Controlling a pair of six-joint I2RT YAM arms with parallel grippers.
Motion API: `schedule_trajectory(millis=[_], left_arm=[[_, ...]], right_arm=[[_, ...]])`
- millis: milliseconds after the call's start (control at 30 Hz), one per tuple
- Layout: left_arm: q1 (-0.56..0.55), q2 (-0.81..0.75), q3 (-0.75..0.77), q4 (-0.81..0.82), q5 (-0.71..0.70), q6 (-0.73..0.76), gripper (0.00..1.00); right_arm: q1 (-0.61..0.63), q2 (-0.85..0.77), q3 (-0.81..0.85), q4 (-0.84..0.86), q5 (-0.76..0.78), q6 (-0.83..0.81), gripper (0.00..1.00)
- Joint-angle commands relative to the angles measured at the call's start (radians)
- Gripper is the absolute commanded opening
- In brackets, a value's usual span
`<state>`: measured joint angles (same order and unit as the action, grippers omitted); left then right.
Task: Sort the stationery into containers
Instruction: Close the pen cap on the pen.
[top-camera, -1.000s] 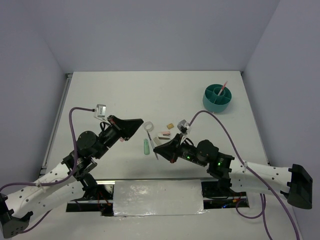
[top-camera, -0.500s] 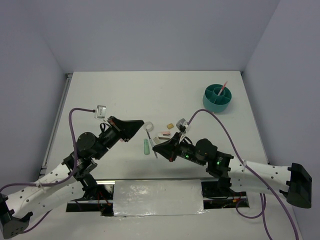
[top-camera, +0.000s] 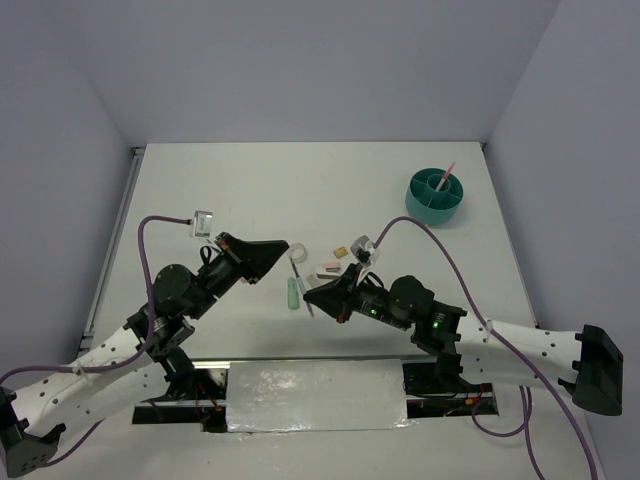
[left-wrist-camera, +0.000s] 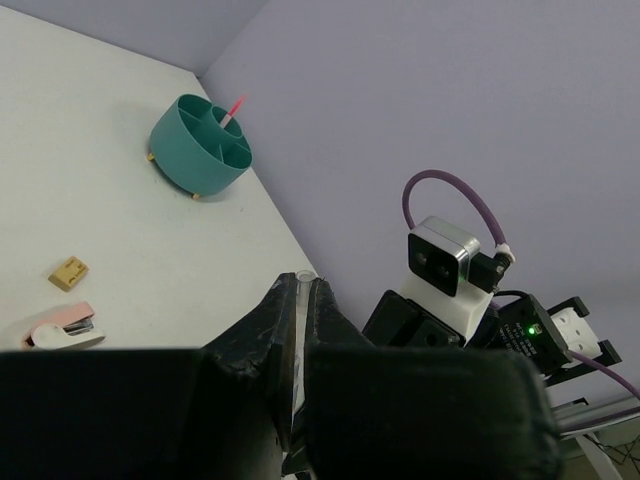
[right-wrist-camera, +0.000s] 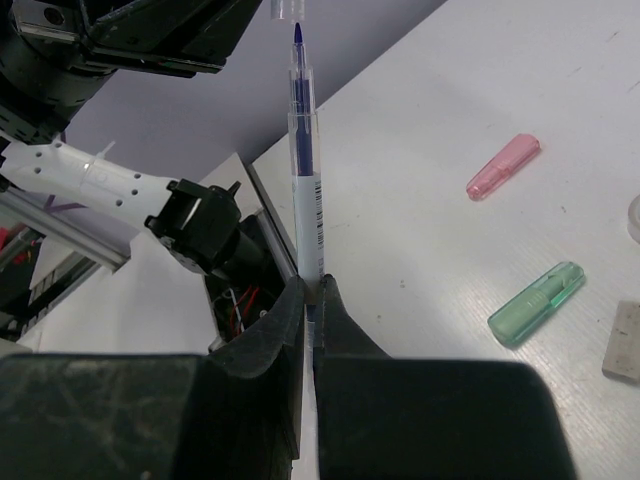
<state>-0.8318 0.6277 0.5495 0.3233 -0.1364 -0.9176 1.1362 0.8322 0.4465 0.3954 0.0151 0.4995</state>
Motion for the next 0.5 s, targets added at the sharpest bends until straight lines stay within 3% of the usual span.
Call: schedule_trajectory(millis=[0, 467], left_arm=[[0.003, 0.000, -0.017, 0.080, 0.023, 0.005, 0.00], [0.003, -0.023, -0.053, 0.083, 0.035, 0.010, 0.00]], right_arm=[[0.007, 0.001, 0.050, 0.014, 0.005, -0.018, 0.00], [0.004, -0.011, 0.066, -0.012, 0.031, -0.027, 0.00]])
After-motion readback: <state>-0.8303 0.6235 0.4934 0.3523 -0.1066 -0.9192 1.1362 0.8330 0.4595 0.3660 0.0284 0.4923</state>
